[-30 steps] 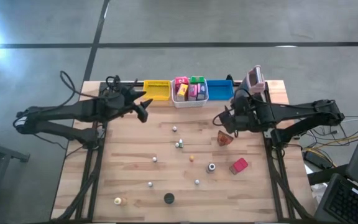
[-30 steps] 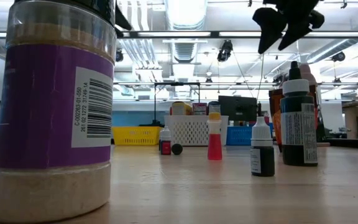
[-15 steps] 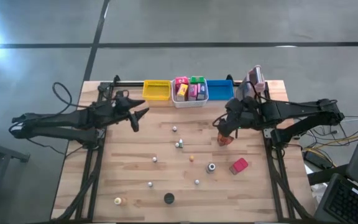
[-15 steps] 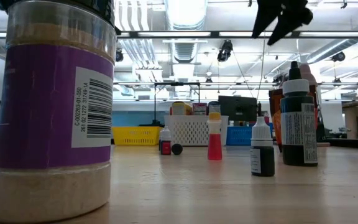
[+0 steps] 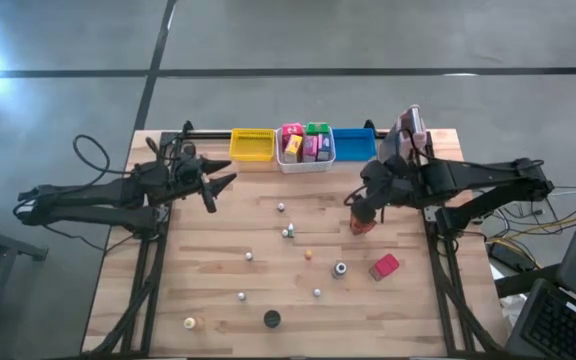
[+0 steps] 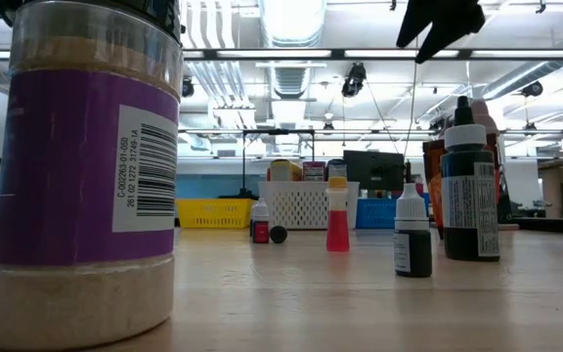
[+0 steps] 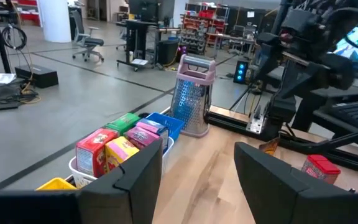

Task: Pick & Place Kitchen Items
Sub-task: Put the orange seasoning pack into the blue basket

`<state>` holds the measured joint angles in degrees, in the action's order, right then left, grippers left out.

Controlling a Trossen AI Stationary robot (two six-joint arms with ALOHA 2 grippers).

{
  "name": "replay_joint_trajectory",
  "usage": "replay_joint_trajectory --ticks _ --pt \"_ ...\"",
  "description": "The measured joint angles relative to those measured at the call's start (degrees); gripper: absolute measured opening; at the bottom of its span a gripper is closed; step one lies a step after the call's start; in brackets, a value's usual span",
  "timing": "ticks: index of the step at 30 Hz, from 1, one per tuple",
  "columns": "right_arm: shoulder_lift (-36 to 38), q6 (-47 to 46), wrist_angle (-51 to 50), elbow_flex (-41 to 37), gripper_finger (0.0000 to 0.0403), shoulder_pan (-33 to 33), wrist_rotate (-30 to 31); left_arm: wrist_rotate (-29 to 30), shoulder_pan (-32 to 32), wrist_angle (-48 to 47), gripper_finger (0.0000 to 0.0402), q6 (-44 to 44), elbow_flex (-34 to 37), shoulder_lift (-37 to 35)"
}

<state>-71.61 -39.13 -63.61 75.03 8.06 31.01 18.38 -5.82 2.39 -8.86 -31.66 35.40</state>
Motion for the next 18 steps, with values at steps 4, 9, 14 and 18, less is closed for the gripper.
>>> replay_joint_trajectory --ticks 4,9,14,18 --pt "-0.2 -2.1 0.0 1.5 0.033 0.4 -3.3 -1.2 0.0 0.0 0.0206 0.7 0.0 -0.8" --pt "-0.3 -4.6 0.2 2.4 0.0303 0.5 -7.1 -2.5 0.0 -1.5 0.0206 1.6 0.0 -2.5" --pt "-0.3 -5.1 0.1 2.5 0.0284 0.4 -9.4 -2.7 0.0 -3.8 0.0207 1.5 0.0 -3.5" --pt "-0.5 -4.6 0.0 2.6 0.0272 0.4 -10.3 -2.7 0.0 -4.7 0.0207 1.9 0.0 -3.5"
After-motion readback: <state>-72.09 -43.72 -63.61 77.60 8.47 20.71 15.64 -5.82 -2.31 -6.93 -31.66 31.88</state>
